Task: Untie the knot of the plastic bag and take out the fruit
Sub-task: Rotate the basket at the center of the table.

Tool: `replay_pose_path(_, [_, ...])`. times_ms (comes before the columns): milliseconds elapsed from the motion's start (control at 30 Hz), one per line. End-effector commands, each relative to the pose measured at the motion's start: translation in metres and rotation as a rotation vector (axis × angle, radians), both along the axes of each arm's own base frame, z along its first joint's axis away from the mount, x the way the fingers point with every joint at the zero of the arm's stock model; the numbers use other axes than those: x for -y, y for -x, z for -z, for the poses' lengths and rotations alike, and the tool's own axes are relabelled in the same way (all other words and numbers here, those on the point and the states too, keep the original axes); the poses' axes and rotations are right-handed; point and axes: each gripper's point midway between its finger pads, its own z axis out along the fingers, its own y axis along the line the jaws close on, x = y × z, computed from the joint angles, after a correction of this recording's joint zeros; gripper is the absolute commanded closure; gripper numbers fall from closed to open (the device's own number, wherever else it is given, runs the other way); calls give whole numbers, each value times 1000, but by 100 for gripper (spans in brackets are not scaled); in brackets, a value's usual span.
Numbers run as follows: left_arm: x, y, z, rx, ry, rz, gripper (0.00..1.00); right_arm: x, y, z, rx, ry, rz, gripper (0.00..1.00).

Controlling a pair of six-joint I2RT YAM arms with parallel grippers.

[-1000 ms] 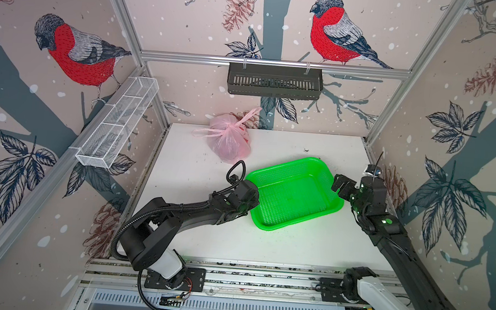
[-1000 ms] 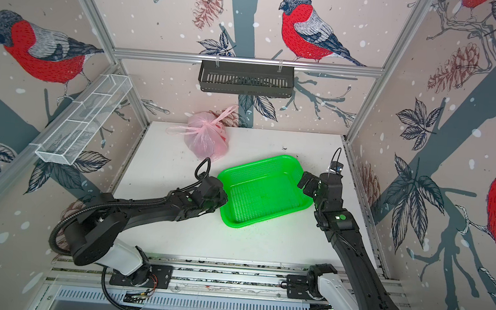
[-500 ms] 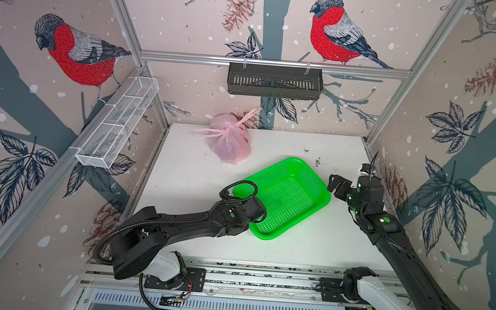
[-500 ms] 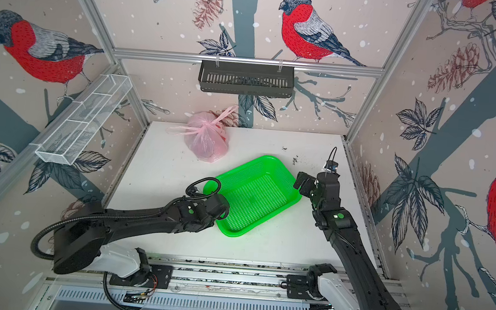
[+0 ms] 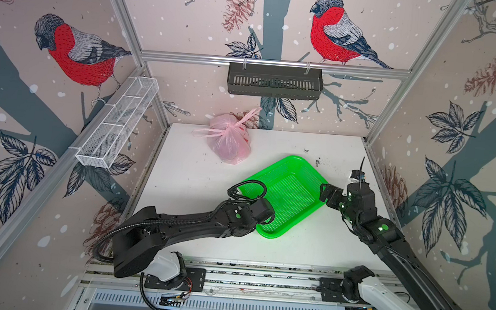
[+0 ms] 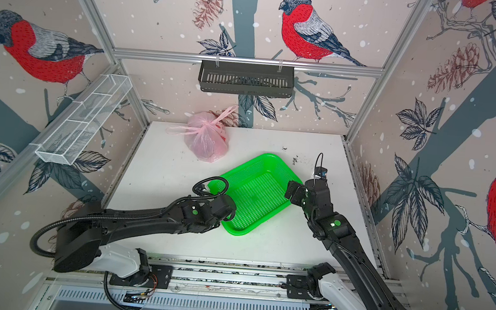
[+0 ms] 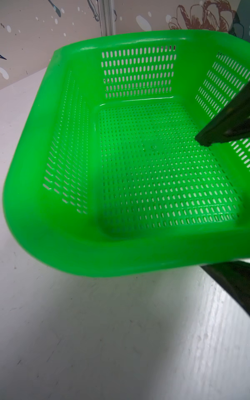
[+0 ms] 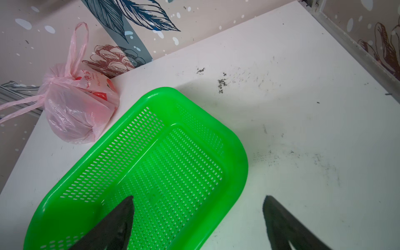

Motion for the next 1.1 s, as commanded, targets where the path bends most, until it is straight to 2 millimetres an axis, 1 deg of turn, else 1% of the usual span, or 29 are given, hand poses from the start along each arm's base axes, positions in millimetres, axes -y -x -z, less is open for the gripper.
replay_pose_path(0, [-20, 6, -4, 25, -112, 46, 15, 5, 16, 26, -109, -27, 70, 10])
replay_pose_path(133, [-30, 5, -24, 96, -153, 99, 12, -4, 28, 46, -170, -67, 111, 13])
replay_pose_path(233, [-42, 4, -42, 153, -202, 114, 8, -17, 33, 59, -204, -121, 123, 15])
replay_pose_path(367, [-57, -2, -70, 264, -277, 141, 4, -34, 34, 67, -226, -178, 134, 15])
replay_pose_path(433, [-64, -6, -85, 304, -298, 156, 4, -43, 33, 71, -239, -190, 134, 15])
replay_pose_path(533, [-74, -13, -101, 335, -324, 183, 4, -54, 30, 79, -276, -200, 125, 15])
replay_pose_path(667, [-88, -22, -111, 359, -345, 206, 4, -66, 27, 90, -306, -198, 120, 16])
replay_pose_path(800, [-101, -28, -119, 386, -371, 194, 4, -72, 23, 97, -323, -199, 123, 18])
replay_pose_path(933, [-108, -37, -117, 384, -361, 189, 4, -77, 20, 103, -339, -190, 115, 21])
replay_pose_path(1067, [-109, -45, -112, 381, -339, 211, 4, -79, 19, 111, -363, -162, 106, 25])
